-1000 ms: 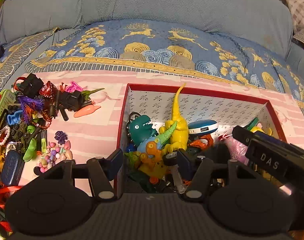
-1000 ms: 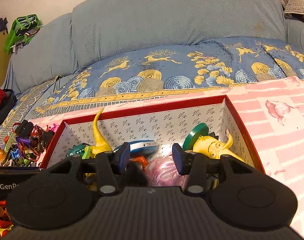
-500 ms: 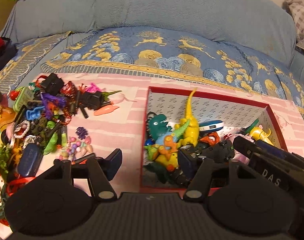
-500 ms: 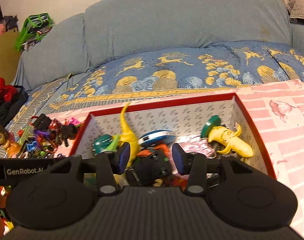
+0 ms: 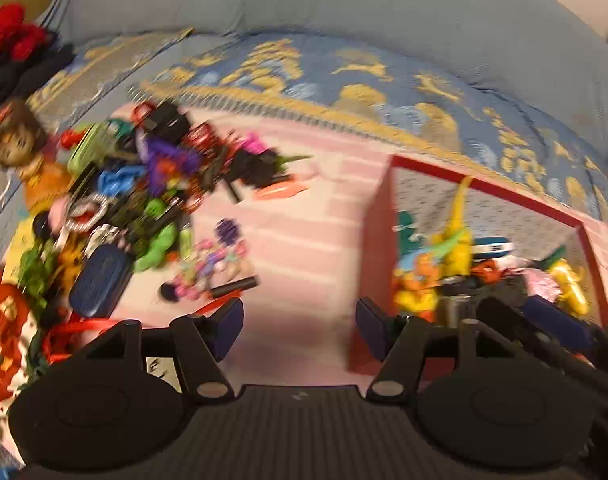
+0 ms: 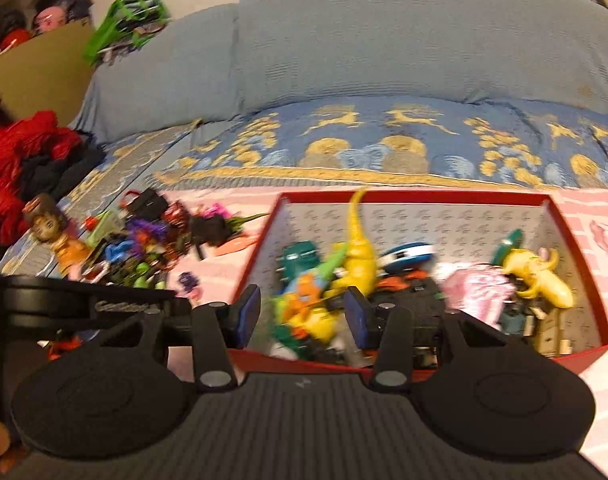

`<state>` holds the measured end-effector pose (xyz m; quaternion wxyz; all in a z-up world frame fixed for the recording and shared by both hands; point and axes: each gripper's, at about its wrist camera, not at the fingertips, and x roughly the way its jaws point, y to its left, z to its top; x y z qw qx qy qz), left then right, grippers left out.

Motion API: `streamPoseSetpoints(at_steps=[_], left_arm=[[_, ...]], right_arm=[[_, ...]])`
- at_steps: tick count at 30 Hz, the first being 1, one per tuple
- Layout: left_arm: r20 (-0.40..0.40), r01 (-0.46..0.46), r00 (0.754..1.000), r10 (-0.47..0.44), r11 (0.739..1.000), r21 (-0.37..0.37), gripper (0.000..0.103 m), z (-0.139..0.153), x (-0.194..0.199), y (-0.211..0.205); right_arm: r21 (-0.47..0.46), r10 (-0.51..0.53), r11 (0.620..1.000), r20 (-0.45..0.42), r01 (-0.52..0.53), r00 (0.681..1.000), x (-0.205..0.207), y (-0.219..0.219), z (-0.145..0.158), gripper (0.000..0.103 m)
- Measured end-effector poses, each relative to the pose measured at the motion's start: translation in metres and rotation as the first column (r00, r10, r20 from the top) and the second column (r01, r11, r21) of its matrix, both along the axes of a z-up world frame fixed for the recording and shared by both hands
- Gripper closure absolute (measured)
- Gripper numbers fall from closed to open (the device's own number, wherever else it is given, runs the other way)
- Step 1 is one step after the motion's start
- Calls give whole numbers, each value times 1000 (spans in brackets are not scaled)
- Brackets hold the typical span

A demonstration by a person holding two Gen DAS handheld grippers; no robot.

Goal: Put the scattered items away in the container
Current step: 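Move both grippers back toward the toy heap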

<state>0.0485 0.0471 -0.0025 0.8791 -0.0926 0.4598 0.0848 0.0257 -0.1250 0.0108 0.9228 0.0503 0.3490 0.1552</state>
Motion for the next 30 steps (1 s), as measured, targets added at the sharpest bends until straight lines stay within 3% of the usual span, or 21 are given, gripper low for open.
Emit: streamPoseSetpoints(at_steps=[7,14,20,25,30], left_arm=[[-34,-114,993,112,992,-46,37,-22,-11,58],[-64,-312,950,307,947,-82,37,-36,-20,133],[-48,-338,941,335,931,-136,36,-45,-14,147],[3,-371,924,382,899,-235,36,-47,1,163],[64,-316,938,341,917,-245,37,-45,23,164]], right_arm=[[-4,123,992,-40,-123,992,-10,42,-14,58],[-81,166,983,18,-164,986,-18,65,-20,55],[-93,244,966,29,-240,969,-20,88,-21,55],[-94,256,962,-17,-257,966,-9,103,-34,55],[-58,228,971,-61,-231,972,17,125,-47,60]])
